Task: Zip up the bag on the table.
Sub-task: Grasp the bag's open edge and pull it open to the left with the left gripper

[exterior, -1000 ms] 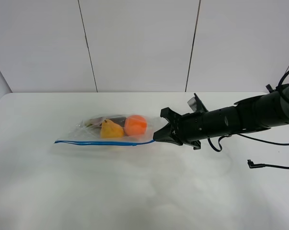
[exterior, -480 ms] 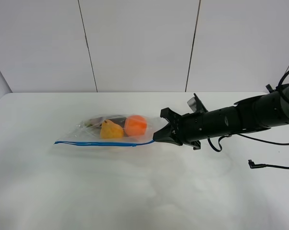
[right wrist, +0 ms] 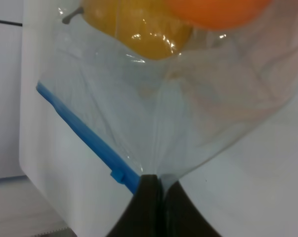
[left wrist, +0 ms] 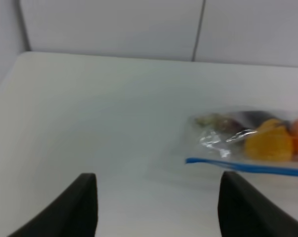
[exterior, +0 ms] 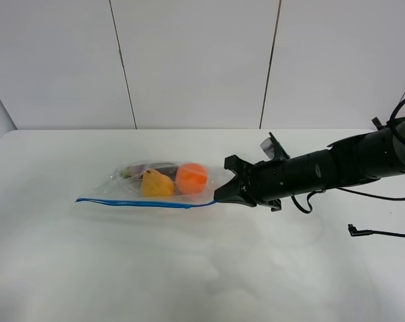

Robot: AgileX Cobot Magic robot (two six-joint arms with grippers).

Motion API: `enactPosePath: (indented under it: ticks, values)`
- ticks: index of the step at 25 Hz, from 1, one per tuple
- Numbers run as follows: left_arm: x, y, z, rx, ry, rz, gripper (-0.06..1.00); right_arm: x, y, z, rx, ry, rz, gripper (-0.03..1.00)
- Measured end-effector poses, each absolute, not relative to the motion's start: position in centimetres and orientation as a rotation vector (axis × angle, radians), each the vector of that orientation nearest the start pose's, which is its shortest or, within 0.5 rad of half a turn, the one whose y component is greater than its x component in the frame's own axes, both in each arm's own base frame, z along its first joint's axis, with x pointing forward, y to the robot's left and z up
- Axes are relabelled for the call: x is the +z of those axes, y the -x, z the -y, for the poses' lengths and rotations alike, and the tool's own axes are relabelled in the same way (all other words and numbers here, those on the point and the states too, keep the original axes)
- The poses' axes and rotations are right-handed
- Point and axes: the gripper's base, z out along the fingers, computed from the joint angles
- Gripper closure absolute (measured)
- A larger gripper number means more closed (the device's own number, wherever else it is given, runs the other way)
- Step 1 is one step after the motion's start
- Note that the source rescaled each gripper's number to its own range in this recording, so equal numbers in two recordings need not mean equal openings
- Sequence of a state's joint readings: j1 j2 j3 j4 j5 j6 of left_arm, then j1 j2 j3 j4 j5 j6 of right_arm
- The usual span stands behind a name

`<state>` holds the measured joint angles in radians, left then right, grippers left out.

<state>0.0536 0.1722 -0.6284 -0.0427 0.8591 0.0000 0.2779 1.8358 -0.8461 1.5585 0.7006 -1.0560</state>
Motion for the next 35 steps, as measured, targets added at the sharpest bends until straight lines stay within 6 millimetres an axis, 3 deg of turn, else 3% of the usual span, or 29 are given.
enactPosePath:
  ticks: [4,9,13,16,22,26,35]
  values:
    - [33.6,-3.0,1.1,-0.216,-0.06,-1.863,-0.06,14.8,-29.6,-14.7,1.203,0.06,-2.566,0.97]
    - [33.3,-3.7,2.7,-0.419,-0.451,-1.908,-0.06,14.8,-29.4,-14.8,1.225,0.099,-2.573,0.97]
    - [32.8,-4.0,3.9,-0.428,-0.777,-1.903,-0.06,14.9,-29.2,-14.9,1.249,0.114,-2.573,0.97]
    - [32.9,-4.5,4.6,-0.396,-0.925,-1.826,-0.06,14.9,-29.2,-14.9,1.259,0.124,-2.574,0.97]
    - [33.9,-7.1,6.9,-0.372,-0.926,-1.683,-0.06,14.9,-29.2,-14.9,1.261,0.125,-2.573,0.97]
    - [33.3,-9.8,9.2,-0.343,-0.946,-1.687,-0.06,14.9,-29.1,-15.0,1.263,0.126,-2.573,0.97]
    - [28.7,-15.6,14.2,-0.289,-1.034,-1.838,-0.06,14.9,-29.1,-14.9,1.262,0.127,-2.574,0.97]
